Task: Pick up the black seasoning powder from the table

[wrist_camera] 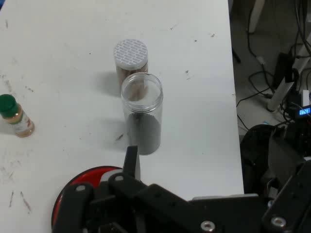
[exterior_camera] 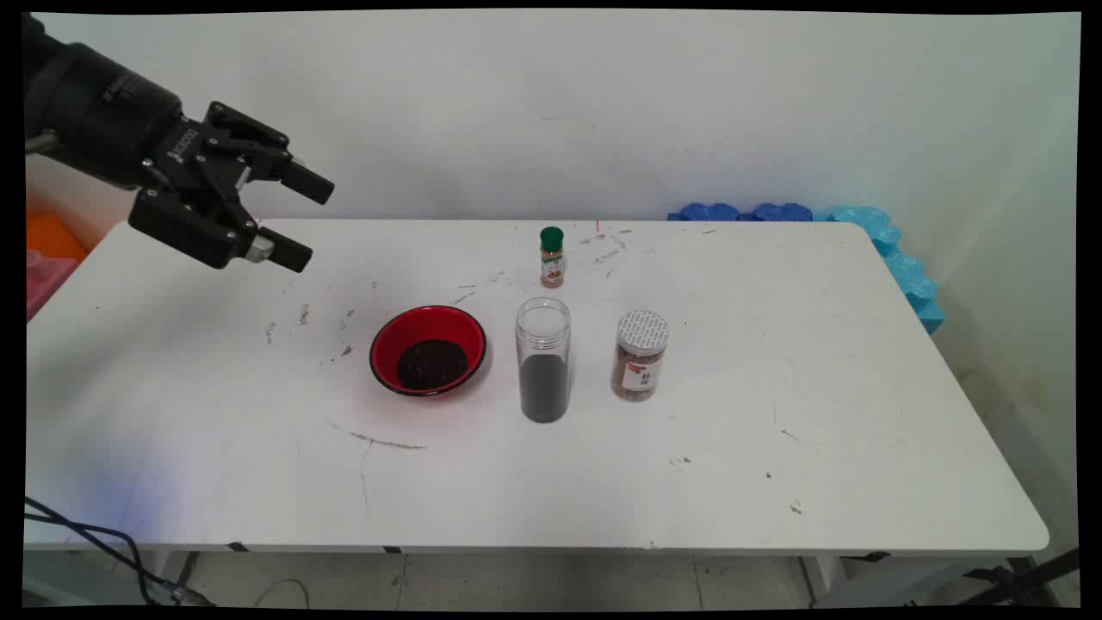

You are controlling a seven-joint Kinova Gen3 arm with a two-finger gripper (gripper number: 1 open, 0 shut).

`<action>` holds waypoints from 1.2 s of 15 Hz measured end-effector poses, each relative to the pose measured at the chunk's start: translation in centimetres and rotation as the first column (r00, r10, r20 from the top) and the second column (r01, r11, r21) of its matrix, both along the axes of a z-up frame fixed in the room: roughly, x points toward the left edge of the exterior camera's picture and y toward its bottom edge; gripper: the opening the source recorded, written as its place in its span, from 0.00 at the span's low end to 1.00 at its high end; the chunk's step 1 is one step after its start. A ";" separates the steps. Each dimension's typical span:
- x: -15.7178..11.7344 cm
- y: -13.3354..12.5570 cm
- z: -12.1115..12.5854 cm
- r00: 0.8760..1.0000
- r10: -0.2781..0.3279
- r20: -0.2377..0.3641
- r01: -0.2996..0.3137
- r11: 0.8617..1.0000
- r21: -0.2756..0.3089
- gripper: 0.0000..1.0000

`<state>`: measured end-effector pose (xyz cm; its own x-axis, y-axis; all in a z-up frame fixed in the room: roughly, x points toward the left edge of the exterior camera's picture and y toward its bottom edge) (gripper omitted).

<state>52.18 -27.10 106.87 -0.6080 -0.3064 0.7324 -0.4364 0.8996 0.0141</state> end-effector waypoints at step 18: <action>-7.8 -3.7 -7.3 0.995 0.097 0.033 -0.096 0.995 -0.031 1.00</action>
